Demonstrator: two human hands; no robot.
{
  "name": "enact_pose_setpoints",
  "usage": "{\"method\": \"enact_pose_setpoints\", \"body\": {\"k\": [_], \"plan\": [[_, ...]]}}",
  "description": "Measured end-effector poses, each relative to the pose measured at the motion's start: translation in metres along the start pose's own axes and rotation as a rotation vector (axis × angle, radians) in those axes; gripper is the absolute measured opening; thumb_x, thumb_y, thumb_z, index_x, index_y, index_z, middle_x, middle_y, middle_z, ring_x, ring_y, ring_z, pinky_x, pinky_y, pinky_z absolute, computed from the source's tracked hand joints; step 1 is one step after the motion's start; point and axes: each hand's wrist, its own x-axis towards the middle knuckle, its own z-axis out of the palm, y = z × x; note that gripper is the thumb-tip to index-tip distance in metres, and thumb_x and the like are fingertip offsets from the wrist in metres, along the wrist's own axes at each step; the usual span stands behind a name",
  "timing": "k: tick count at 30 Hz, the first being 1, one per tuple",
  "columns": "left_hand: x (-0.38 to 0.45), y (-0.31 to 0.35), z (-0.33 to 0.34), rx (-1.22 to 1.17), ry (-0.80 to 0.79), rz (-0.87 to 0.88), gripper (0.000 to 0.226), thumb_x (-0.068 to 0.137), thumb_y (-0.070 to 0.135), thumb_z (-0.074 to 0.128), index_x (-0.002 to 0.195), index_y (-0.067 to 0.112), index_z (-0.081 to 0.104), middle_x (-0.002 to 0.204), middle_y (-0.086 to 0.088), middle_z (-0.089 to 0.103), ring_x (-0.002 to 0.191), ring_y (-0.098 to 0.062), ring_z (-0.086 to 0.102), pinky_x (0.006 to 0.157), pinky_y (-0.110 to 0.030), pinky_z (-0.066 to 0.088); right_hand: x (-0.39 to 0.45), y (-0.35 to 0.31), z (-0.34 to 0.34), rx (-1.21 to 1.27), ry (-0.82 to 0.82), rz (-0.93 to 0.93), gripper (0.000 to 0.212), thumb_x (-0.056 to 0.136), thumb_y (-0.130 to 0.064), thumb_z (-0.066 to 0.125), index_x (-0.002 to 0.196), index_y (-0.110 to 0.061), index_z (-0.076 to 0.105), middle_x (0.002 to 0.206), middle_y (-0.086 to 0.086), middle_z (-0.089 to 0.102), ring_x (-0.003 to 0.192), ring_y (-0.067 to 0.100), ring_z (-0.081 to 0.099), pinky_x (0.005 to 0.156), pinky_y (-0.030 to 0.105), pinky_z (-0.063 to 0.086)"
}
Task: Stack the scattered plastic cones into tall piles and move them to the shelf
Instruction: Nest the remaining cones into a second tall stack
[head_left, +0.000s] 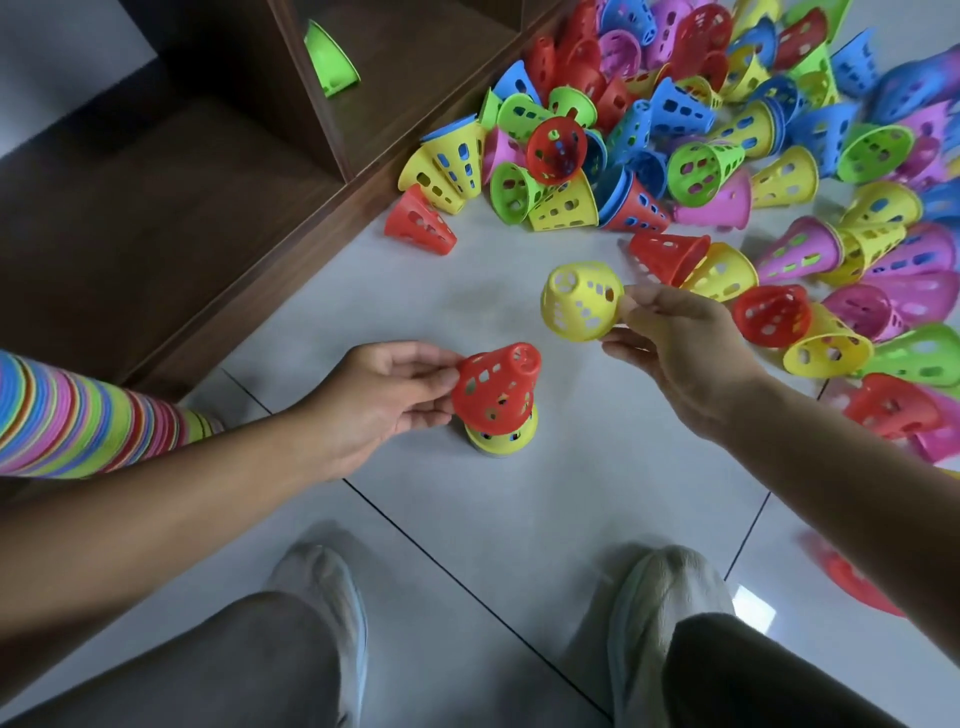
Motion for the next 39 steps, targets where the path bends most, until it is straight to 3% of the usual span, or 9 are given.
{"method": "enact_pose_setpoints", "body": {"k": [7, 12, 15, 20, 24, 29, 31, 33, 39], "plan": [[-0.002, -0.017, 0.002, 0.087, 0.032, 0.008, 0.017, 0.089, 0.0, 0.067, 0.106, 0.001, 0.068, 0.089, -0.013, 0.072, 0.07, -0.016, 0.069, 0.074, -0.028, 0.061, -0.038, -0.008, 0.018, 0.185, -0.218, 0.113, 0.018, 0.101, -0.008, 0.051, 0.101, -0.008, 0.07, 0.09, 0.007, 0.074, 0.081, 0.016, 0.069, 0.077, 0.024, 0.057], [-0.002, -0.027, 0.008, 0.158, 0.064, 0.008, 0.011, 0.091, 0.001, 0.067, 0.102, 0.002, 0.068, 0.103, -0.022, 0.072, 0.078, -0.022, 0.071, 0.079, -0.031, 0.061, -0.056, 0.012, 0.019, 0.187, -0.228, 0.152, 0.016, 0.1, -0.006, 0.054, 0.098, -0.006, 0.07, 0.087, 0.008, 0.073, 0.076, 0.017, 0.07, 0.072, 0.024, 0.058], [-0.002, -0.029, 0.014, 0.207, 0.123, 0.0, 0.013, 0.097, 0.019, 0.063, 0.104, 0.01, 0.069, 0.117, -0.015, 0.069, 0.088, -0.022, 0.068, 0.082, -0.027, 0.057, -0.062, 0.028, 0.021, 0.136, -0.176, 0.191, 0.015, 0.099, -0.004, 0.055, 0.099, -0.002, 0.069, 0.087, 0.011, 0.072, 0.075, 0.019, 0.07, 0.07, 0.024, 0.059], [-0.008, -0.025, 0.026, 0.114, 0.057, -0.112, 0.044, 0.1, 0.052, 0.046, 0.128, 0.022, 0.061, 0.131, -0.003, 0.061, 0.113, -0.032, 0.06, 0.109, -0.046, 0.044, -0.073, 0.043, 0.02, 0.089, -0.176, 0.234, 0.014, 0.097, 0.001, 0.055, 0.103, 0.005, 0.067, 0.093, 0.017, 0.071, 0.077, 0.021, 0.071, 0.078, 0.029, 0.062], [-0.014, -0.027, 0.04, 0.1, 0.016, -0.062, 0.051, 0.097, 0.061, 0.041, 0.131, 0.028, 0.06, 0.134, 0.001, 0.059, 0.108, -0.024, 0.06, 0.111, -0.044, 0.042, -0.076, 0.043, 0.016, 0.18, -0.189, 0.261, 0.019, 0.096, 0.002, 0.057, 0.112, 0.01, 0.063, 0.118, 0.029, 0.066, 0.092, 0.03, 0.071, 0.082, 0.029, 0.061], [-0.02, -0.037, 0.049, 0.113, -0.053, -0.051, 0.052, 0.085, 0.07, 0.053, 0.124, 0.036, 0.061, 0.138, 0.006, 0.057, 0.119, -0.025, 0.062, 0.112, -0.041, 0.041, -0.088, 0.045, -0.004, 0.174, -0.189, 0.258, 0.025, 0.095, -0.002, 0.061, 0.118, 0.007, 0.06, 0.122, 0.027, 0.064, 0.103, 0.033, 0.071, 0.086, 0.028, 0.059], [-0.022, -0.043, 0.057, 0.131, -0.08, -0.028, 0.054, 0.08, 0.068, 0.053, 0.126, 0.04, 0.059, 0.138, 0.015, 0.055, 0.119, -0.022, 0.062, 0.113, -0.041, 0.039, -0.092, 0.047, -0.017, 0.143, -0.163, 0.247, 0.024, 0.095, -0.004, 0.062, 0.117, 0.004, 0.061, 0.122, 0.024, 0.065, 0.101, 0.031, 0.072, 0.089, 0.031, 0.058], [-0.019, -0.046, 0.066, 0.126, -0.077, -0.006, 0.042, 0.089, 0.06, 0.055, 0.125, 0.038, 0.058, 0.134, 0.021, 0.054, 0.121, -0.023, 0.06, 0.114, -0.041, 0.038, -0.093, 0.048, -0.03, 0.106, -0.126, 0.228, 0.023, 0.095, -0.005, 0.063, 0.116, 0.002, 0.062, 0.122, 0.022, 0.065, 0.098, 0.029, 0.073, 0.089, 0.031, 0.058], [-0.005, -0.044, 0.091, 0.177, -0.136, 0.007, 0.041, 0.097, 0.049, 0.055, 0.131, 0.027, 0.057, 0.135, 0.008, 0.06, 0.117, -0.024, 0.063, 0.112, -0.041, 0.041, -0.095, 0.043, -0.083, -0.085, 0.017, 0.123, 0.018, 0.096, -0.005, 0.061, 0.113, 0.001, 0.066, 0.115, 0.022, 0.068, 0.094, 0.028, 0.073, 0.085, 0.03, 0.06]]}}
